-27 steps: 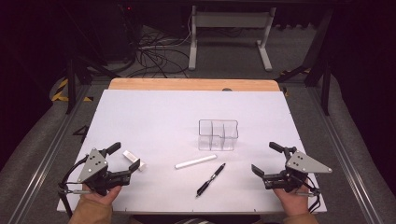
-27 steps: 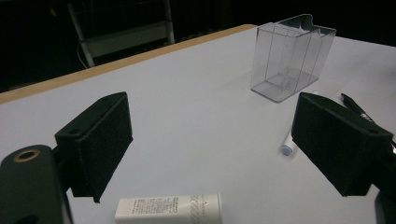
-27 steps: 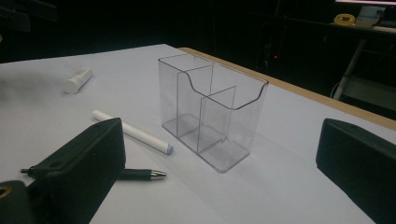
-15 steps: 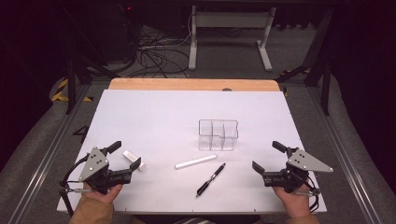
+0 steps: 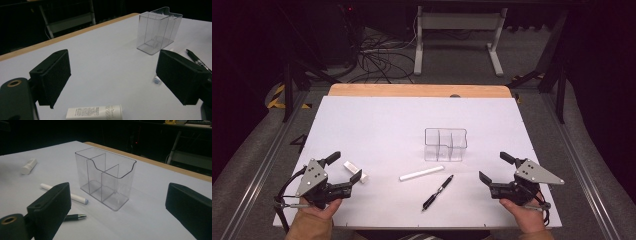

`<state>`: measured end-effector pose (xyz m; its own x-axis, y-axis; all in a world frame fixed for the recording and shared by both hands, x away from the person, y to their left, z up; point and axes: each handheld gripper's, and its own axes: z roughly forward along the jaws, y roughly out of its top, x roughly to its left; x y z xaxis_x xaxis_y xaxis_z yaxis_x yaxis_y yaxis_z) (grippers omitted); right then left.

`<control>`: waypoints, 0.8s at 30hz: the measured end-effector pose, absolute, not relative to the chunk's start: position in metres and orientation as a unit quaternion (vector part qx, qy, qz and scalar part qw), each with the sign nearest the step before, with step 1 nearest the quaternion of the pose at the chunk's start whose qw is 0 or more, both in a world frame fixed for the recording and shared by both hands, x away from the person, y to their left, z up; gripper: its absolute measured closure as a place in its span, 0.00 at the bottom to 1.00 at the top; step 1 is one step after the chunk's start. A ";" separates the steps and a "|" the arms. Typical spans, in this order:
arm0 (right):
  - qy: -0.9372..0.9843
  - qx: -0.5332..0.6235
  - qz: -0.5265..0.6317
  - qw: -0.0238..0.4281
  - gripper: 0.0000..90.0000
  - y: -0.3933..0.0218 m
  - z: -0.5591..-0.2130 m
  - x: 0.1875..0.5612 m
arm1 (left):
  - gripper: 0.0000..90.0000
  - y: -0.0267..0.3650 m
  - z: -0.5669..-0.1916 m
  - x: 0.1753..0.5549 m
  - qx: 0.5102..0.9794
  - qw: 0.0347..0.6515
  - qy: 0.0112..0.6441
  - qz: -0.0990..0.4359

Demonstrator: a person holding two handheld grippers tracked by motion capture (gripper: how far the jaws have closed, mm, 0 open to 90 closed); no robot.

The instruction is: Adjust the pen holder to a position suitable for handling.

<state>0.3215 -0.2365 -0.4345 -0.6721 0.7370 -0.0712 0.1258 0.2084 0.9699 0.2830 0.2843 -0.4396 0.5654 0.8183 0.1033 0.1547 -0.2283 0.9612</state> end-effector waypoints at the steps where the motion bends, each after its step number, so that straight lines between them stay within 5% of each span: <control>1: 0.726 0.299 0.555 0.276 0.08 -0.237 -0.434 0.321 | 0.15 0.285 -0.440 0.283 0.715 0.521 0.341 0.318; 24: 0.746 0.284 0.545 0.257 0.22 -0.215 -0.417 0.328 | 0.15 0.284 -0.439 0.282 0.715 0.519 0.341 0.322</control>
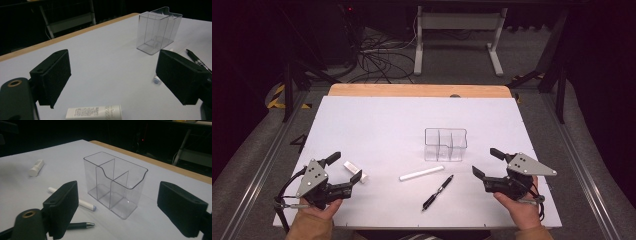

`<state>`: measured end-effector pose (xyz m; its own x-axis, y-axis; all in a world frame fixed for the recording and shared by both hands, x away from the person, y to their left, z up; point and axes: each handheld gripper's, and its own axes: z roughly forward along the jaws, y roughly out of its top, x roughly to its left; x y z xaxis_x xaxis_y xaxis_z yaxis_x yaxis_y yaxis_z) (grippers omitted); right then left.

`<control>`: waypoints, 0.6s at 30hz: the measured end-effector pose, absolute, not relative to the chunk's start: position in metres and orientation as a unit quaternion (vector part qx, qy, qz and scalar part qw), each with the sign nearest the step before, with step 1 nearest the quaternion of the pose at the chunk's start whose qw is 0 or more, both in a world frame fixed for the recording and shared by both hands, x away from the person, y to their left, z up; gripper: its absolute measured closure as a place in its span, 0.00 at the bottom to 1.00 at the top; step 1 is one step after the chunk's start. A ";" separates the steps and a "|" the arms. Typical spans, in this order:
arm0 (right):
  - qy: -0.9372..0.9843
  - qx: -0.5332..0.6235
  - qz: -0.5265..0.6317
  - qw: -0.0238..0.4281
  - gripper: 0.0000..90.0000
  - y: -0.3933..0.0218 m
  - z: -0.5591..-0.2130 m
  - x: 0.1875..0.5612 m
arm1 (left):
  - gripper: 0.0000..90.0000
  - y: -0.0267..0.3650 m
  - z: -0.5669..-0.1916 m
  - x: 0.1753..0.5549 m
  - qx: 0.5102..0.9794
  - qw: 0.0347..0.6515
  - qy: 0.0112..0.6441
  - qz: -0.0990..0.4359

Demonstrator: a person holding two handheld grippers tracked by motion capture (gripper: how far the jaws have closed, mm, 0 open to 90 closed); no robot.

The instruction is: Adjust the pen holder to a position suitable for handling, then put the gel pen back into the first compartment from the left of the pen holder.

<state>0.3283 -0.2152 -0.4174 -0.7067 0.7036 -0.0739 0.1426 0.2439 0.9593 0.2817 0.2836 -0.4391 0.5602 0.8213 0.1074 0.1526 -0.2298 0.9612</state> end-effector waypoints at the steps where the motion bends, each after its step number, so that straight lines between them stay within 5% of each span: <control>1: 0.748 0.284 0.544 0.253 0.27 -0.211 -0.417 0.329 | 0.15 0.284 -0.439 0.282 0.715 0.519 0.341 0.322; 11: 0.775 0.290 0.520 0.215 0.43 -0.194 -0.404 0.336 | 0.15 0.284 -0.439 0.281 0.714 0.519 0.341 0.324; 18: 0.788 0.297 0.504 0.191 0.37 -0.186 -0.400 0.339 | 0.15 0.285 -0.439 0.281 0.715 0.519 0.340 0.323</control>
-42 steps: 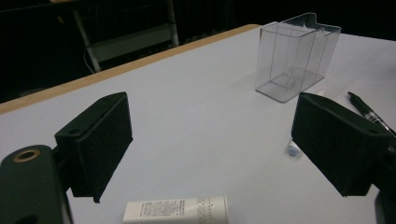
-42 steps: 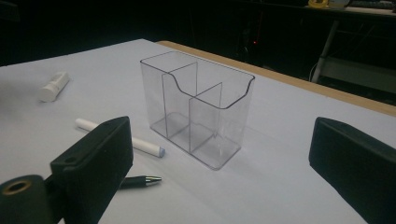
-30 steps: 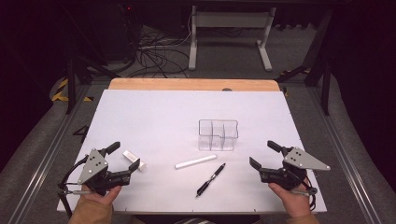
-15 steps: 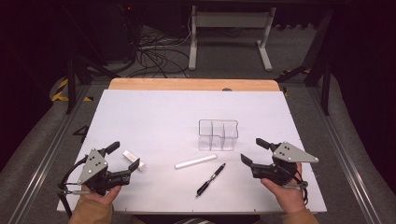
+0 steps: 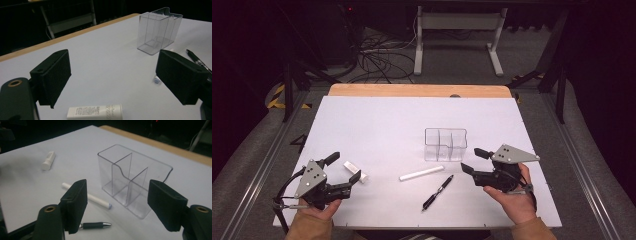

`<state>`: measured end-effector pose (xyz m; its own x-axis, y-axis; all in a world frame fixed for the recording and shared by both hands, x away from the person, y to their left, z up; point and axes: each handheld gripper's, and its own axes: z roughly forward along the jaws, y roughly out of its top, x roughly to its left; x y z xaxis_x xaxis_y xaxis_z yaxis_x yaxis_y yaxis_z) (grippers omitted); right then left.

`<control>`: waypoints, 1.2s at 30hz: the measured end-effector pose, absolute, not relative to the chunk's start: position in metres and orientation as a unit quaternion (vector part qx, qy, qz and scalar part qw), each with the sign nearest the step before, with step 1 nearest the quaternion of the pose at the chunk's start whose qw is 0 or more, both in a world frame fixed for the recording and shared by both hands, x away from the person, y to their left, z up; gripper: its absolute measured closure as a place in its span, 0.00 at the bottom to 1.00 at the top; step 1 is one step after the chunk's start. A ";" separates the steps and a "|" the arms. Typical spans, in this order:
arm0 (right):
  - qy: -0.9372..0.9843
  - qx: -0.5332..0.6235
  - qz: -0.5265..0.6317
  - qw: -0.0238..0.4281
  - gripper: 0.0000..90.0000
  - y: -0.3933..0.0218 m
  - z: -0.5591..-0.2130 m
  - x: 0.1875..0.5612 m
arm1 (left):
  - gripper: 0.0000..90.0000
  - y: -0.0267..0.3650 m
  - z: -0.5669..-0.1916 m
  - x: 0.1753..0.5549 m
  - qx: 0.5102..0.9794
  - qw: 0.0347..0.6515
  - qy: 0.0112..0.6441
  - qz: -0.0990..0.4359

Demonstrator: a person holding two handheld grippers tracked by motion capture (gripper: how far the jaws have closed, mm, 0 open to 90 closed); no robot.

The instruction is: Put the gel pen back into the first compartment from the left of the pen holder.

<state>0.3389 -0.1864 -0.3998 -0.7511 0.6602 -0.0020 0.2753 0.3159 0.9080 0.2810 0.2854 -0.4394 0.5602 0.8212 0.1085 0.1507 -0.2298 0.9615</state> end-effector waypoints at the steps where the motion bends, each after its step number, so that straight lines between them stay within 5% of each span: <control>1: 0.789 0.298 0.500 0.197 0.39 -0.185 -0.400 0.340 | 0.15 0.286 -0.440 0.281 0.715 0.519 0.340 0.323; 36: 0.824 0.328 0.445 0.123 0.45 -0.159 -0.394 0.354 | 0.15 0.281 -0.438 0.283 0.719 0.519 0.343 0.309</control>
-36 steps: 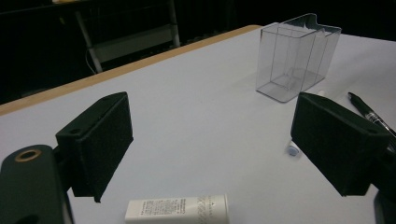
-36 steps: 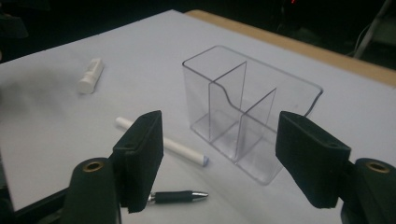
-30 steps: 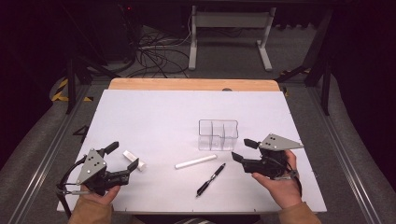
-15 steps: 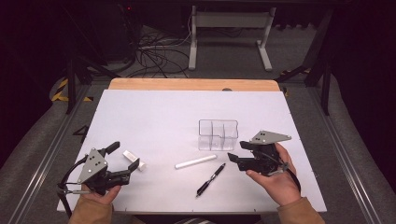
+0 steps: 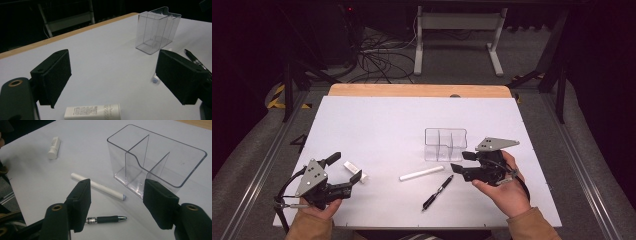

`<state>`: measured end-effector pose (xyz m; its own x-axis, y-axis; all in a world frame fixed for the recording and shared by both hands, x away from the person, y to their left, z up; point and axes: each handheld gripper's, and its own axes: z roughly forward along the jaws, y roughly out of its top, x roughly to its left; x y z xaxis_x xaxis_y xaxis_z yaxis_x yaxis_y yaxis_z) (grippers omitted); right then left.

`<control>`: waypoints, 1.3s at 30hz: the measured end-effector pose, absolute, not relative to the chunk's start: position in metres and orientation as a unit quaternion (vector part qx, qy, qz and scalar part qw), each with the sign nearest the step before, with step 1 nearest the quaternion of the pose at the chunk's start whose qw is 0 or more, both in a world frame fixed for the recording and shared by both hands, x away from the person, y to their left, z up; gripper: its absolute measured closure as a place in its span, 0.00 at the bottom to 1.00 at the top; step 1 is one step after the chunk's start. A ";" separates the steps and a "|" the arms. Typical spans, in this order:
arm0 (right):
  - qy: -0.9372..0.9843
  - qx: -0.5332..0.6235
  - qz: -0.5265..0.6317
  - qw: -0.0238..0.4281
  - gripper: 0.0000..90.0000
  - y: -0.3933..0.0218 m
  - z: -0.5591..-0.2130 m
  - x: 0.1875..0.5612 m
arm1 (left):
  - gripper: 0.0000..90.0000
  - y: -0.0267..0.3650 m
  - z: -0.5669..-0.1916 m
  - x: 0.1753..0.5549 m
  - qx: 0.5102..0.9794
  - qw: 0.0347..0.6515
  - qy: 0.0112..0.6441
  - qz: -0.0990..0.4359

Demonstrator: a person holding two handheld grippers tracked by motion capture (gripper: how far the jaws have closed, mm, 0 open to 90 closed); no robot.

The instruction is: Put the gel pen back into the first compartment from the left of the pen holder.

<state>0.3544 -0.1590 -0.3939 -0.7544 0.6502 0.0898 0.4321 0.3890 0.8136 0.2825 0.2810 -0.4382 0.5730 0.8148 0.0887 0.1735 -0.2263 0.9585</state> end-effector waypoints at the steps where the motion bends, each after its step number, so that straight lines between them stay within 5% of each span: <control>1: 0.823 0.329 0.445 0.124 0.45 -0.160 -0.394 0.354 | 0.16 0.278 -0.437 0.283 0.720 0.517 0.349 0.304; 20: 0.778 0.378 0.478 0.156 0.44 -0.195 -0.405 0.348 | 0.18 0.175 -0.407 0.310 0.814 0.461 0.306 0.175; 39: 0.760 0.395 0.489 0.166 0.45 -0.214 -0.410 0.348 | 0.21 0.110 -0.412 0.336 0.857 0.411 0.292 0.101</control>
<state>0.3475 -0.2139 -0.4095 -0.6326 0.7629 0.1335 0.4378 0.2100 0.8742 0.3357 0.1096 -0.4120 0.8089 0.5842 -0.0666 0.4176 -0.4911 0.7645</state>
